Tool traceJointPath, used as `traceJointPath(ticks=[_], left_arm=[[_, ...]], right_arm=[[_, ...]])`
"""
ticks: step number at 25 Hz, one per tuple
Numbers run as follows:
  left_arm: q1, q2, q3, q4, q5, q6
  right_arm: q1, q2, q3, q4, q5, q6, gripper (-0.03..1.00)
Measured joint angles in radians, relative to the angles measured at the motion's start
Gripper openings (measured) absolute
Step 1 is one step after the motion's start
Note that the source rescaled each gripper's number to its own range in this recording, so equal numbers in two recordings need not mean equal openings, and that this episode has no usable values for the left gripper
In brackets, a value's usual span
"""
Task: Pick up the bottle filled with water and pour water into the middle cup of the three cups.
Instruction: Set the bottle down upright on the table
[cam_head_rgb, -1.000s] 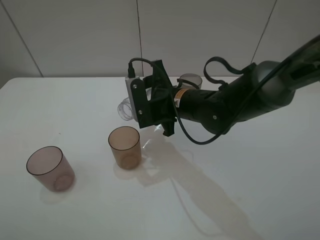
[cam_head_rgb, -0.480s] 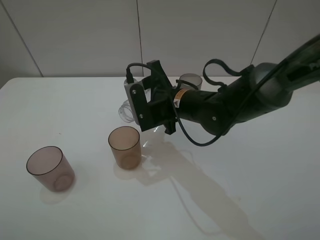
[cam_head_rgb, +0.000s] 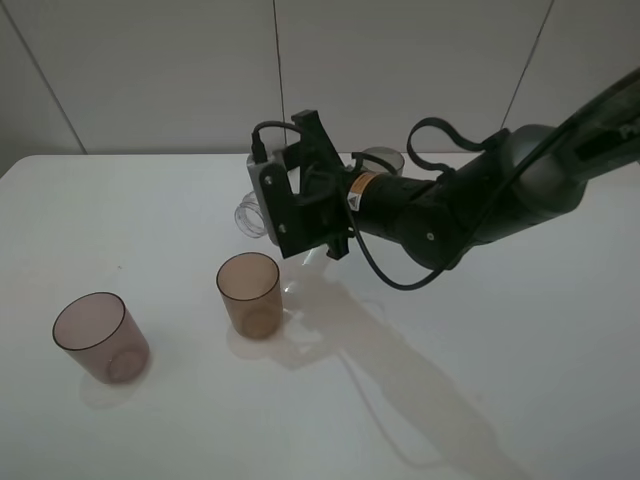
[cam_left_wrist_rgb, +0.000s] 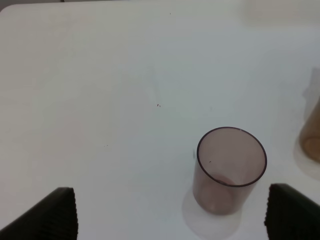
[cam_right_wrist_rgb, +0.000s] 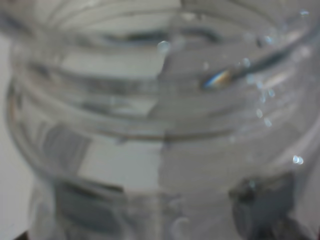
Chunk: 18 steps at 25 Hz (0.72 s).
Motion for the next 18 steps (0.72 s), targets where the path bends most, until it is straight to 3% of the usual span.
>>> traceJointPath(ticks=[8,18], left_arm=[[0.000,0.000,0.000,0.000,0.000,0.000],[0.000,0.000,0.000,0.000,0.000,0.000]], right_arm=[[0.000,0.000,0.000,-0.001,-0.035,-0.094,0.00],[0.000,0.000,0.000,-0.001,-0.058,-0.102,0.00]])
